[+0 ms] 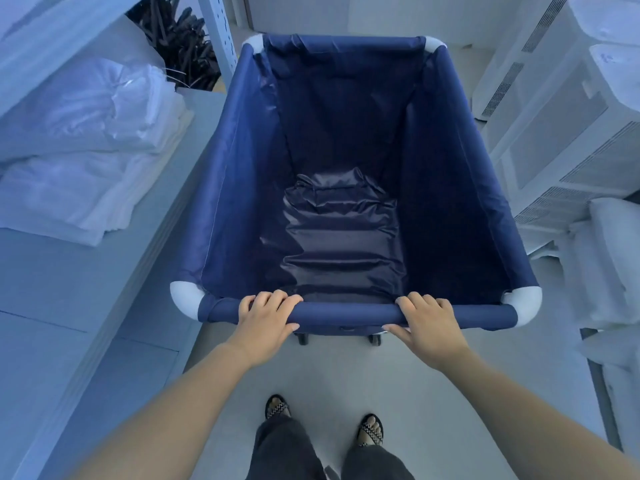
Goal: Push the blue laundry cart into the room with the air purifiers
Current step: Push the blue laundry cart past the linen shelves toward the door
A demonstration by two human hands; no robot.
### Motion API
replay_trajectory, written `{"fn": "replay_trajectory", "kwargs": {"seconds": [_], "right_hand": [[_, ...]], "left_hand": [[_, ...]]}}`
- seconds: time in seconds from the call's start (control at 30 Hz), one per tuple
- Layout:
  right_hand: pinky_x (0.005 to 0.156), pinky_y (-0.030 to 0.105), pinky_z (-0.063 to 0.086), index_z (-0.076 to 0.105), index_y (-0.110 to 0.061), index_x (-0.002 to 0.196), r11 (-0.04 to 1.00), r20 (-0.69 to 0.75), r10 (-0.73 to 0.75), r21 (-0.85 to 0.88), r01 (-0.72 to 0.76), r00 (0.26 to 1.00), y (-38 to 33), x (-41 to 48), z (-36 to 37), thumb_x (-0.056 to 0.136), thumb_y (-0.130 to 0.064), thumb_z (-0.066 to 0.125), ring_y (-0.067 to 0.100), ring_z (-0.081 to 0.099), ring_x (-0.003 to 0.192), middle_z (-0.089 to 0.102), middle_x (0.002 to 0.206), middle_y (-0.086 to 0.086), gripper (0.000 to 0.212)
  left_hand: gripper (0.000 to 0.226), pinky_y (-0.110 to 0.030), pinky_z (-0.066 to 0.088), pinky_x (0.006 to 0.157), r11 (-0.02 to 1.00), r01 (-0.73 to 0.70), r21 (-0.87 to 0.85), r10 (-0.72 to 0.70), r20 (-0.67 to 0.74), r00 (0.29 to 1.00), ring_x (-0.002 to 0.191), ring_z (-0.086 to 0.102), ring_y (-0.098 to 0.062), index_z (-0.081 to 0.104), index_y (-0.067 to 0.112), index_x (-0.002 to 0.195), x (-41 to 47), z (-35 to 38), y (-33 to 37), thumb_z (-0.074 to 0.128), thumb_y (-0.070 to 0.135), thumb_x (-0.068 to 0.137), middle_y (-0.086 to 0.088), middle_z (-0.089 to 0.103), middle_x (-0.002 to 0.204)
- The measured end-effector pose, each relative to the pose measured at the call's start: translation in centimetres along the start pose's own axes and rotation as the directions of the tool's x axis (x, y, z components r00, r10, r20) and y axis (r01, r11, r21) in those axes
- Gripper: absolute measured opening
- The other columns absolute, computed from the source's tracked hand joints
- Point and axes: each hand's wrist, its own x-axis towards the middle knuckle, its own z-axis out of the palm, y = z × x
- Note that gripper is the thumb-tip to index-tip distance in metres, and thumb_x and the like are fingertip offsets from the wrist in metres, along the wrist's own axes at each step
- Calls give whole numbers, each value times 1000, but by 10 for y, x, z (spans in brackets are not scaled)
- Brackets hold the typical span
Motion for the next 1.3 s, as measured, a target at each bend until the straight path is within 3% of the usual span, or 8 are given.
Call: {"fn": "replay_trajectory", "kwargs": {"seconds": [0.27,0.43,0.77,1.3], "right_hand": [[83,32,32,51,-24,111,998,13,40,40,-40,999,-21,41,-11,88,-63,36,17,49,87,52,98,-8,48],[81,31,32,49,-25,112,997,40,71,-21,-70,997,-27,70,-16,87,-65,33,16,50,90,52,101,-8,50],[71,33,27,50,-20,104,995,23,74,-63,-72,997,-32,129,-25,86,-66,36,21,49,85,50,95,-3,51],[75,35,32,47,-18,106,998,33,33,-62,-31,999,50,246,-53,88,-64,34,22,47,85,49,97,-1,52]], "left_hand": [[45,-38,20,105,997,-68,-28,69,22,997,120,36,-19,25,33,141,35,-13,-45,33,43,99,10,37,134],[45,-40,21,104,994,-108,-20,109,42,993,120,36,-20,23,33,141,62,-22,-67,32,44,98,9,37,134],[43,-39,28,97,993,-84,86,80,42,996,110,43,-22,30,30,137,120,-42,-95,31,49,98,3,42,125],[41,-41,25,103,1000,-11,7,10,130,991,114,41,-21,28,32,136,251,-80,-74,31,48,98,5,41,127]]}}
